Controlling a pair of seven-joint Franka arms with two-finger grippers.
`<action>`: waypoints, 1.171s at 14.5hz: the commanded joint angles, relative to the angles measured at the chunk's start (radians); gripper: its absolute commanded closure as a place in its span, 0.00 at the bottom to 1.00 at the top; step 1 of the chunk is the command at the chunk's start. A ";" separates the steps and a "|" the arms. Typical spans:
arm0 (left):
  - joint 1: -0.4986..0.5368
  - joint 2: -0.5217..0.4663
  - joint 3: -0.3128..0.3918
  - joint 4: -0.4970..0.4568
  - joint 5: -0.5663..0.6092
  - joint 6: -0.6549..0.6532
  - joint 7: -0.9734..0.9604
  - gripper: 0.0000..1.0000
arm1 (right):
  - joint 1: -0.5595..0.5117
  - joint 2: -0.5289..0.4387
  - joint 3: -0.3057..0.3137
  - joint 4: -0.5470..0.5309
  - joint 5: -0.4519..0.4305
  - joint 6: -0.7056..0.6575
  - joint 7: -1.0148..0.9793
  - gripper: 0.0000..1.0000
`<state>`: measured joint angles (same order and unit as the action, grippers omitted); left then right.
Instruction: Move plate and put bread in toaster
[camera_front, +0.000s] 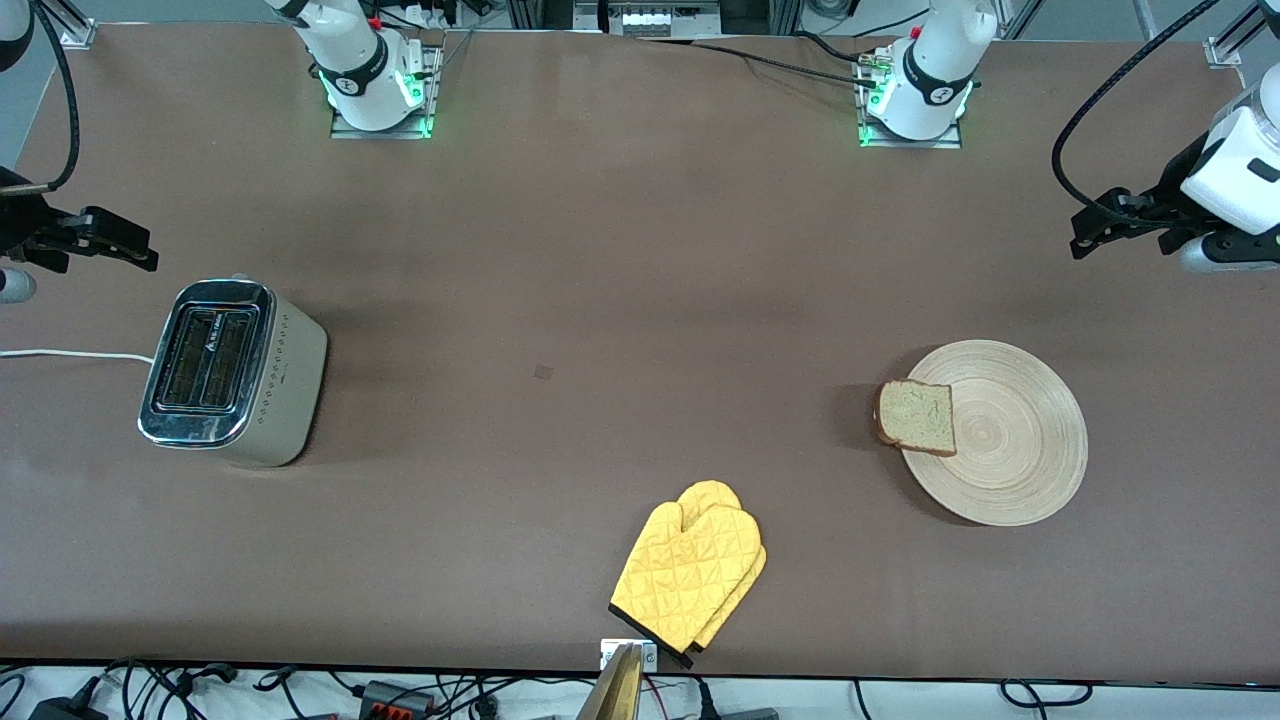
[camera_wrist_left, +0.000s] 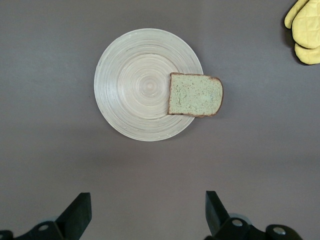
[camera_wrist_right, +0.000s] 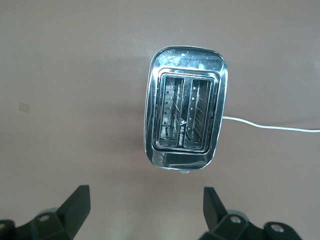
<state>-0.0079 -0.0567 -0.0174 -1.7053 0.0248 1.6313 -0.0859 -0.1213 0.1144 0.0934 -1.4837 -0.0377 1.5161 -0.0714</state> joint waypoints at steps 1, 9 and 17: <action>0.006 -0.009 -0.006 0.009 0.010 -0.018 0.008 0.00 | -0.003 0.004 0.005 0.014 -0.013 -0.001 0.005 0.00; 0.006 -0.009 -0.006 0.009 0.009 -0.027 0.009 0.00 | 0.005 0.005 0.016 0.029 -0.042 -0.011 0.007 0.00; 0.006 -0.009 -0.007 0.009 0.009 -0.027 0.008 0.00 | 0.002 0.022 0.016 0.037 -0.028 -0.016 0.012 0.00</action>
<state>-0.0077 -0.0567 -0.0174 -1.7053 0.0248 1.6235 -0.0859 -0.1161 0.1243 0.1016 -1.4710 -0.0599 1.5184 -0.0714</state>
